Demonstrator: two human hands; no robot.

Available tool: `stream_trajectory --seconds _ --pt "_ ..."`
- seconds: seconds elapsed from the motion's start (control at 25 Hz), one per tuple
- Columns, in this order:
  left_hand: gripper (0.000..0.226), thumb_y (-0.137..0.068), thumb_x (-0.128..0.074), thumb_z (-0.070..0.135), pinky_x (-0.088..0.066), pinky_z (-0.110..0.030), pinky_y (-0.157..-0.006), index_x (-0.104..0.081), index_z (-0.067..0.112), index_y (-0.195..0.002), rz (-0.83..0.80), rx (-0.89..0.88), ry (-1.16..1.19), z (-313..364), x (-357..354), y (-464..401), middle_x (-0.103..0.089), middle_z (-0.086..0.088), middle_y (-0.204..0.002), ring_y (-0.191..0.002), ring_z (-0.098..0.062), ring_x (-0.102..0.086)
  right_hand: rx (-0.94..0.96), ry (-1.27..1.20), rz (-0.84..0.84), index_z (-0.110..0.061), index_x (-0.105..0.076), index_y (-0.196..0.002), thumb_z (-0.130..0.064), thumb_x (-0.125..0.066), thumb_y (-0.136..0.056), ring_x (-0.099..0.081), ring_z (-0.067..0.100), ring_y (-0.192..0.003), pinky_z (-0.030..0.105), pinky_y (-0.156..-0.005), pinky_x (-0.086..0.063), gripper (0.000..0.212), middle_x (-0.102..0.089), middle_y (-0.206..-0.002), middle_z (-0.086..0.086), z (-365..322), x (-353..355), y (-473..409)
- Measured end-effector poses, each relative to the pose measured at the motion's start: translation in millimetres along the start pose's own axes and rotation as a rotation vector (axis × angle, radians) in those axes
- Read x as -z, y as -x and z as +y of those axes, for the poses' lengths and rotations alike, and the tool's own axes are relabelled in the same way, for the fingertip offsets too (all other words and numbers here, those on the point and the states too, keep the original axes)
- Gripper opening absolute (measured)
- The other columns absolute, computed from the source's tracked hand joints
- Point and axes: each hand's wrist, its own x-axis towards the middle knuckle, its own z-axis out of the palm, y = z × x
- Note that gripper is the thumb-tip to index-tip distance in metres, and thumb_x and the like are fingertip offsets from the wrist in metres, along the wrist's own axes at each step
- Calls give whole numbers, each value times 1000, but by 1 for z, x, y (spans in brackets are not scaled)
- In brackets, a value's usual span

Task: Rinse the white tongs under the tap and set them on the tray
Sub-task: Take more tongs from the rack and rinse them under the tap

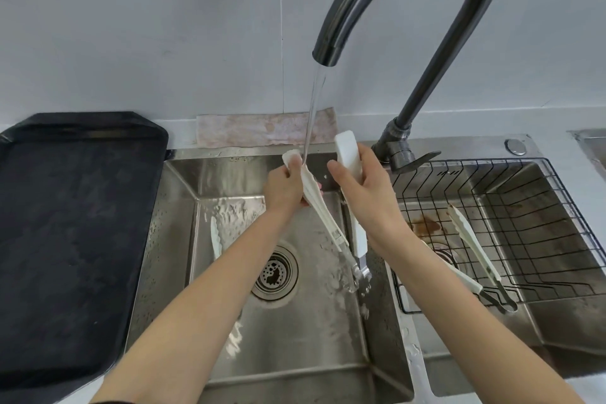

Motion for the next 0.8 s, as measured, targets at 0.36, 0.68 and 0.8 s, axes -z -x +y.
stream_trajectory --seconds 0.36,0.68,0.8 --pt "42 -87 -49 -2 -54 -16 -57 -48 12 -127 -231 -166 70 9 -3 11 -64 -4 -109 -75 -7 -62 -14 -41 -3 -15 -54 -104 -24 -55 -91 -56 -10 -59 3 -56 -43 16 -60 -84 -5 21 2 -8" --pt "34 -96 -36 41 -51 -36 -73 -57 23 -76 -11 -240 -131 17 31 4 -61 1 -72 -75 -24 -62 -4 137 -120 -10 -50 -115 -37 -51 -92 -48 0 -61 10 -59 -40 35 -51 -73 -12 18 -31 -22" --pt "22 -97 -41 22 -56 -19 -62 -54 13 -112 -32 -195 -83 17 53 2 -66 -3 -96 -77 -15 -65 34 159 -147 -13 -37 -133 -38 -43 -95 -55 8 -63 31 -73 -54 45 -54 -71 -8 0 -37 -35"
